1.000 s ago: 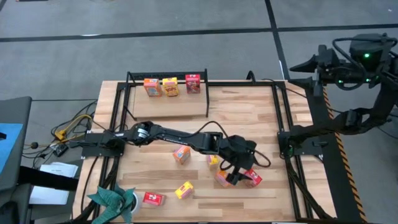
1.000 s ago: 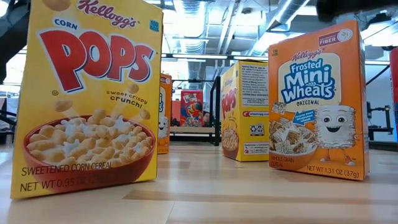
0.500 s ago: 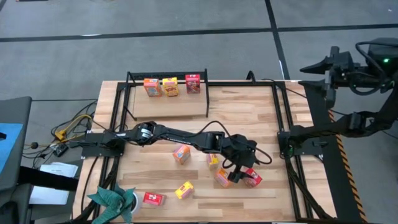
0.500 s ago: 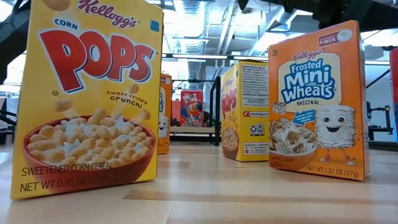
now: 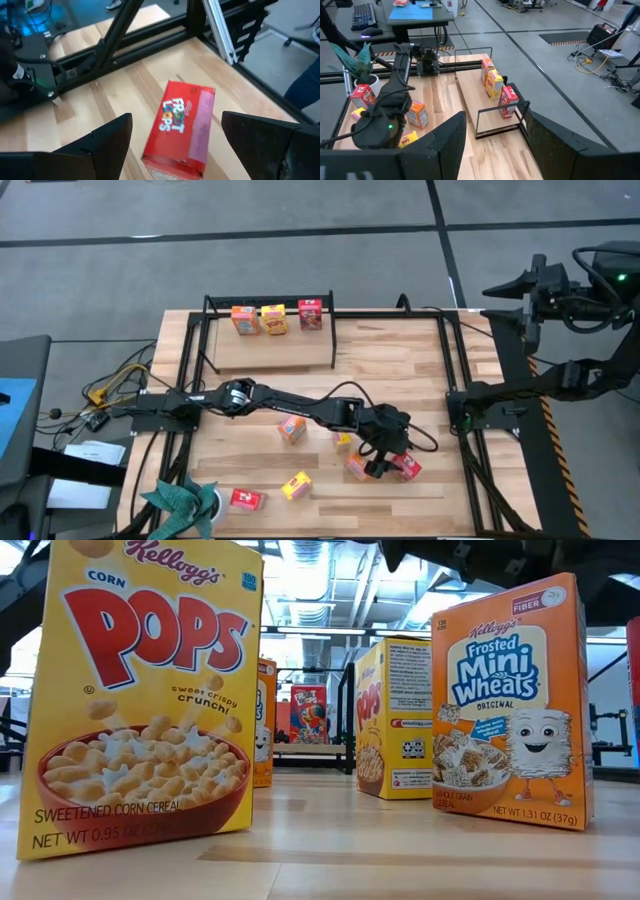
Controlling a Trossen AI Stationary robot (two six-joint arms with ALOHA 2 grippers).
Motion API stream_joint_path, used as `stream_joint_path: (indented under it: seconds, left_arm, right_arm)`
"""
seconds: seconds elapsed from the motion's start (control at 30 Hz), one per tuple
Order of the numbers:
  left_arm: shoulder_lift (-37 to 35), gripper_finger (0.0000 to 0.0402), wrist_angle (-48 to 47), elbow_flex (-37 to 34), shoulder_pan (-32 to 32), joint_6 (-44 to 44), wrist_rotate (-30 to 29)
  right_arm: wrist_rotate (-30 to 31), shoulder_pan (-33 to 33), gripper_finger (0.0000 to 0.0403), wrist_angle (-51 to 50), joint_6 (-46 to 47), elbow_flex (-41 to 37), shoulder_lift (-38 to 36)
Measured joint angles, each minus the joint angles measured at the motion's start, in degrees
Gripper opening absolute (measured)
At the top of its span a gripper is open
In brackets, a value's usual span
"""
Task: Stack cereal on shelf
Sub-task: Put the top red cereal box on the shelf aligned with the other red cereal box
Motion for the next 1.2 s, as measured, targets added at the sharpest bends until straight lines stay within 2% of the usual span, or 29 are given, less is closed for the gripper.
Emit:
stream_joint_path:
  seconds: [0.7, 1.2]
  left_arm:
    - [0.1, 0.0296, -3.9, 0.0, 0.2, 2.3, -1.4]
    - [0.2, 0.0233, -4.5, 0.0, 0.2, 4.1, 0.3]
  right_arm:
    - [0.0, 0.0, 0.0232, 0.0, -0.2, 0.0, 0.0]
    - [0.0, 0.0, 0.0232, 0.0, -0.2, 0.0, 0.0]
